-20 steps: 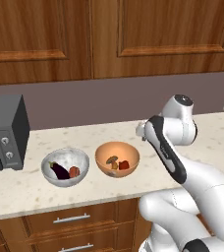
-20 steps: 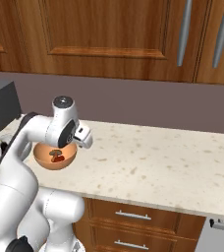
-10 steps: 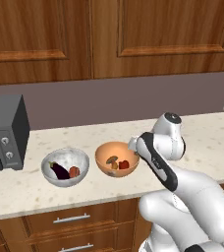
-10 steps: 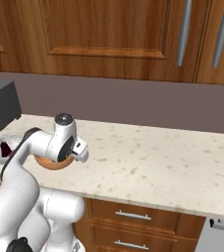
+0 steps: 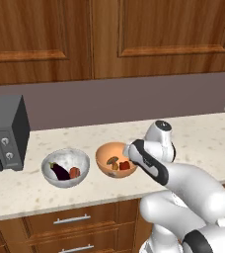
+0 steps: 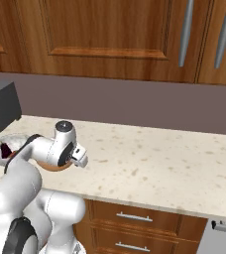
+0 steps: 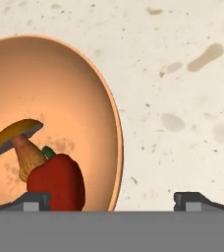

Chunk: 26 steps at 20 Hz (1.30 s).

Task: Place the bowl containing the mushroom and bell pepper in the microwave. Close the microwave door and press the start button to microwave the meal.

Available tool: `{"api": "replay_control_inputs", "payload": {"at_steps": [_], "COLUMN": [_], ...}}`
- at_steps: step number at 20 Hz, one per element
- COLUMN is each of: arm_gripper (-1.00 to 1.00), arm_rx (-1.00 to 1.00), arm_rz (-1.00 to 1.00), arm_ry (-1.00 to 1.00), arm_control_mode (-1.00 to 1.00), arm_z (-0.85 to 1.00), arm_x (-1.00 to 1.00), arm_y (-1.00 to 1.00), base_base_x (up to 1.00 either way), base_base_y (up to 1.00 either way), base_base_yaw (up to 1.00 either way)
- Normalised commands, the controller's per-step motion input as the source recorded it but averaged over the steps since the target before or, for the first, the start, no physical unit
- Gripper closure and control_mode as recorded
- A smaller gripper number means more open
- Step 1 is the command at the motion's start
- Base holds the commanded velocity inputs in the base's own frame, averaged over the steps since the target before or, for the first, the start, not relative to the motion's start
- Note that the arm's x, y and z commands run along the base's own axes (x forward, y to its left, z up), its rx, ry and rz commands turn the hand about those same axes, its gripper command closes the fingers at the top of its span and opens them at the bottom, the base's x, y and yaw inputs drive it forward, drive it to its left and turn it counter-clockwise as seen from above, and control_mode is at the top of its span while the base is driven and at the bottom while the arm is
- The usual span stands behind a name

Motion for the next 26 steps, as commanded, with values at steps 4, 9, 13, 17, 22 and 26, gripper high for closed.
{"api": "replay_control_inputs", "payload": {"at_steps": [4, 9, 13, 17, 22, 26], "arm_gripper": [-1.0, 1.0, 1.0, 1.0, 1.0, 1.0], "arm_rx": [0.0, 0.0, 0.0, 0.0, 0.06, 0.17], "arm_rz": [0.0, 0.0, 0.0, 0.0, 0.0, 0.0], "arm_ry": [0.0, 0.0, 0.0, 0.0, -0.08, -0.04], "arm_control_mode": [-1.0, -1.0, -1.0, -1.0, -1.0, -1.0], "arm_z": [-0.19, -0.26, -0.09, 0.0, 0.09, 0.86], "arm_x": [0.23, 0.15, 0.05, 0.0, -0.1, -0.54], "arm_y": [0.07, 0.05, 0.06, 0.0, -0.26, -0.7], "base_base_x": [0.0, 0.0, 0.0, 0.0, 0.0, 0.0], "base_base_y": [0.0, 0.0, 0.0, 0.0, 0.0, 0.0], "base_base_yaw": [0.0, 0.0, 0.0, 0.0, 0.0, 0.0]}}
